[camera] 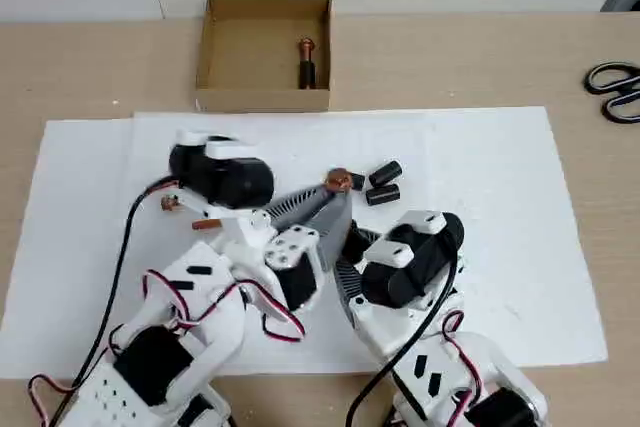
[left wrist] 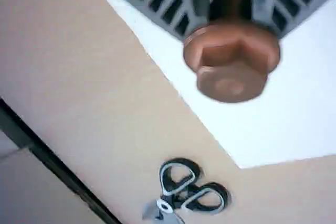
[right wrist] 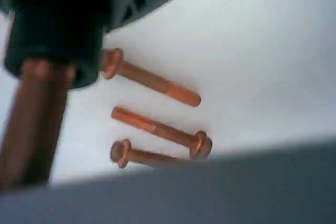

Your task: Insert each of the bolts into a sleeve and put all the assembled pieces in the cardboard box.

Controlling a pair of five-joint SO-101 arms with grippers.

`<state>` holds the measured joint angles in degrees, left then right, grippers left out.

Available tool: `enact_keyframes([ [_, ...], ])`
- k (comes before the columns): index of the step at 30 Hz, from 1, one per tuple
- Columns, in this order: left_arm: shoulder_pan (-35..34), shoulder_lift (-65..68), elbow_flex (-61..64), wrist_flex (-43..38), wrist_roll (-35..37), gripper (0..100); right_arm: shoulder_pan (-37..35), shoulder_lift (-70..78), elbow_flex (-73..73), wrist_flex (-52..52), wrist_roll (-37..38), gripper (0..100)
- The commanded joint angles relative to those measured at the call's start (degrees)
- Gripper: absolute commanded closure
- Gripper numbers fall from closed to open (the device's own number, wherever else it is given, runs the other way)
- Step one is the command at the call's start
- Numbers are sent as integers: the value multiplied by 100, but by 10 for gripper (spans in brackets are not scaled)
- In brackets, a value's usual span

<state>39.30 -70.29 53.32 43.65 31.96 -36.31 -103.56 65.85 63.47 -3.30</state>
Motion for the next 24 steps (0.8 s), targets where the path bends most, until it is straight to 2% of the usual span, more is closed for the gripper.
enact_keyframes([
  [1,202,-97,40,123,-9,994,40,-31,-35,-347,211,995],
  [14,220,-97,1138,149,-26,994,40,-31,-35,-602,396,995],
  [21,220,-97,1209,123,-26,991,40,-31,-26,-602,448,995],
  [24,220,-97,1209,141,-35,930,40,-31,-26,-593,448,995],
])
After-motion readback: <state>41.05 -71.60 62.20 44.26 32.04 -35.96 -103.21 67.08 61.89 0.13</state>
